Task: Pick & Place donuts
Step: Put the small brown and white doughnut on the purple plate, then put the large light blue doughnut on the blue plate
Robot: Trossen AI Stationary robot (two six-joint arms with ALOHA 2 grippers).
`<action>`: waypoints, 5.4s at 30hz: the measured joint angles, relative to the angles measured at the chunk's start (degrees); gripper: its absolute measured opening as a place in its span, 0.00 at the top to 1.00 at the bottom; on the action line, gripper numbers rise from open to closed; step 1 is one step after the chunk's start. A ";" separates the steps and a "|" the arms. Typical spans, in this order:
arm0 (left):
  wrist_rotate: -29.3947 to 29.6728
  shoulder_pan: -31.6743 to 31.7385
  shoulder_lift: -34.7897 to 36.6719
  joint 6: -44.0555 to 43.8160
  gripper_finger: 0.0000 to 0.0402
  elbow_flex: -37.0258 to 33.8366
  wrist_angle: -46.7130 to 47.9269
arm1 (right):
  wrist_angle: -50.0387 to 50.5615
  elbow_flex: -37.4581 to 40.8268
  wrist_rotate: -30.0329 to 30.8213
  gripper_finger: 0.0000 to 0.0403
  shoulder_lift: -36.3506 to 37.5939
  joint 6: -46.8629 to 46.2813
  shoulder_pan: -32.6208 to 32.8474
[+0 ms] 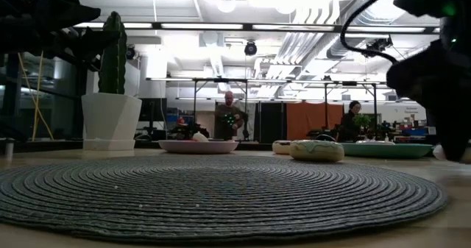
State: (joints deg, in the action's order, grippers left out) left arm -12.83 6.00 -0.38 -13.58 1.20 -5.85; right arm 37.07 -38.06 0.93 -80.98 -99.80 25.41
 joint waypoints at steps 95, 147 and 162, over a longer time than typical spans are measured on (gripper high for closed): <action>0.01 0.00 0.01 0.00 0.43 0.01 0.02 | 22.70 -91.47 -10.90 0.51 -55.82 98.58 -51.33; 0.25 0.00 0.00 0.00 0.43 -0.01 0.00 | 11.32 -81.40 -3.69 0.43 -55.75 97.25 -47.63; 0.25 0.00 0.01 0.00 0.43 0.01 0.00 | 11.24 -81.40 -2.94 0.32 -55.73 97.28 -48.02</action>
State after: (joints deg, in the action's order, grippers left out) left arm -12.58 6.00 -0.37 -13.58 1.21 -5.85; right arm 48.32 -119.46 -2.02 -136.70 -2.52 -22.61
